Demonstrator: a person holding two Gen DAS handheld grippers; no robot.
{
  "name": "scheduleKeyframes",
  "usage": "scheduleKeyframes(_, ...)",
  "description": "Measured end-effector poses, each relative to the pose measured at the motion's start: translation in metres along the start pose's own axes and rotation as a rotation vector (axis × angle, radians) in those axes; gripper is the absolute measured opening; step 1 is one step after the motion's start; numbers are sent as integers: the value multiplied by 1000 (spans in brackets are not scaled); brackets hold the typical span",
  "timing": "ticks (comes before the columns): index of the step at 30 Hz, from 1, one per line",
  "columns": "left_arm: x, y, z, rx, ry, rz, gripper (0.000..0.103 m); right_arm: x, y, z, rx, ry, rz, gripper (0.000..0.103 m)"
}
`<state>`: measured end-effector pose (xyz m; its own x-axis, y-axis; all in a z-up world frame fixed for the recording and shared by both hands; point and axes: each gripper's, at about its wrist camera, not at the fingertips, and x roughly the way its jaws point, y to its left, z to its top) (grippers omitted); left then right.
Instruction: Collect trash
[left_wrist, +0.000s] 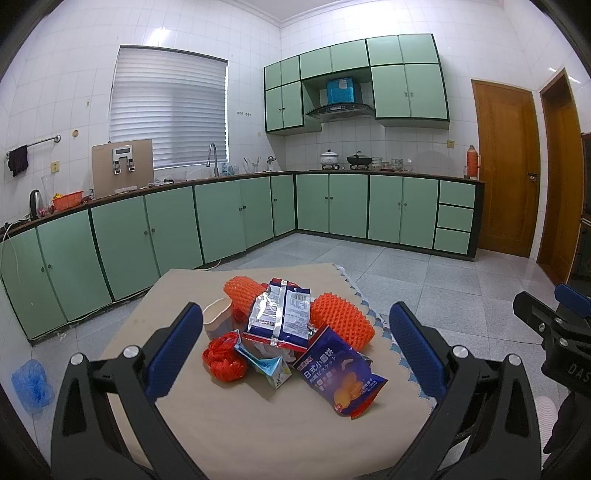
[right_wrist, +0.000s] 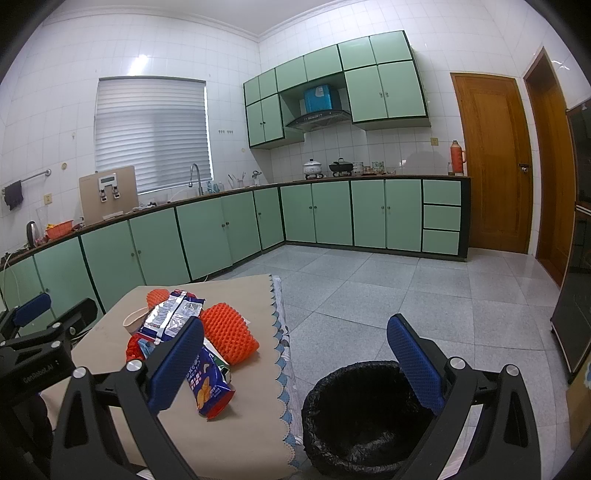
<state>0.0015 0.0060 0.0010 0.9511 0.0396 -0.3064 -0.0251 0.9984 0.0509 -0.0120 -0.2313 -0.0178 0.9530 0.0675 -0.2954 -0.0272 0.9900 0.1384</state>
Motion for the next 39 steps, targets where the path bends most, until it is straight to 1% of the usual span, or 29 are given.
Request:
scheduleKeyframes(13, 1, 2, -1, -1, 1, 1, 98, 1, 0, -1, 1, 2, 0, 97)
scheduleKeyframes(18, 8, 13, -4, -12, -10, 16, 98, 7, 2, -4, 2, 8, 8, 97)
scheduleKeyframes(20, 12, 21, -6, -14, -23, 36, 98, 13, 4, -5, -3, 10, 16, 97)
scheduleKeyframes(22, 20, 30, -6, 5, -22, 65, 98, 19, 8, -6, -12, 13, 28, 97)
scheduleKeyframes(26, 41, 57, -14, -24, 28, 111, 98, 34, 17, -8, -31, 19, 70, 97)
scheduleKeyframes(29, 57, 74, -24, -29, 61, 177, 98, 50, 28, -10, -61, 35, 106, 96)
scheduleKeyframes(31, 69, 83, -31, -19, 85, 210, 98, 65, 37, -13, -76, 58, 151, 92)
scheduleKeyframes(33, 79, 91, -38, -24, 99, 216, 98, 82, 47, -16, -94, 80, 187, 89)
scheduleKeyframes(36, 88, 101, -46, -26, 95, 229, 98, 105, 61, -20, -114, 116, 240, 82)
scheduleKeyframes(39, 97, 105, -48, -35, 87, 219, 98, 130, 76, -25, -137, 155, 293, 74)
